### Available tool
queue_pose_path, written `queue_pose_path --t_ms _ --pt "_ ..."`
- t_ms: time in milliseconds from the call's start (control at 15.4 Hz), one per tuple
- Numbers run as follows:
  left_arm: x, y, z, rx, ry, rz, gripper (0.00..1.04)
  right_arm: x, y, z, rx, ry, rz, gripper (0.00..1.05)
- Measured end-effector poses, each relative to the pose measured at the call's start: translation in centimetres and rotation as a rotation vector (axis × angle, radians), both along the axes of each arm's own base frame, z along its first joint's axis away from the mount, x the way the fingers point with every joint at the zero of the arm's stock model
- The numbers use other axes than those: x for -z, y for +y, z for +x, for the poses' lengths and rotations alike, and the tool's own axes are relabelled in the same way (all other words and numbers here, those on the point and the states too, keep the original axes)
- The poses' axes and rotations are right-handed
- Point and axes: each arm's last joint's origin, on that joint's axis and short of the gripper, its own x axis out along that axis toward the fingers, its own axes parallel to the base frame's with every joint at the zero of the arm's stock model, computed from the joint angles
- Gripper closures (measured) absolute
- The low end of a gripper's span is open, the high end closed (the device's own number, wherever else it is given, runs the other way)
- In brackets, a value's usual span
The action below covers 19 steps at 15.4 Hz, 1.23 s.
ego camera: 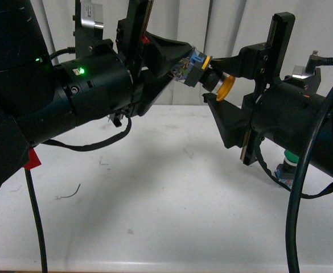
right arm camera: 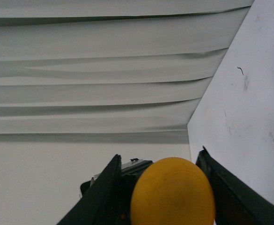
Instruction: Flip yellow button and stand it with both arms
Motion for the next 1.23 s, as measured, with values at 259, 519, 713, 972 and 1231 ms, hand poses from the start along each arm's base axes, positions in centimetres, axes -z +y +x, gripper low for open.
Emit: queue_pose_path --t_ms 259,519,713,972,1231 --pt "0.3 0.3 0.1 -0.001 0.048 -0.037 0.75 -0.1 0.0 0.0 -0.002 -0.003 0.006 0.69" --pt "0.1 1.0 0.4 -0.025 0.029 -0.038 0.42 0.1 0.0 -0.1 -0.012 0.011 -0.006 0.69" --pt "-1.4 4.2 1.2 -0.128 -0.015 -0.051 0.09 0.2 -0.3 -0.1 -0.005 0.016 -0.008 0.69" --pt "-4.0 8.6 1.3 -0.253 -0.13 -0.015 0.07 0.2 -0.9 0.1 0.008 0.017 -0.008 0.69" --pt "-6.6 14.1 -2.5 -0.461 -0.229 0.177 0.07 -0.3 -2.3 0.5 0.032 -0.004 -0.016 0.69"
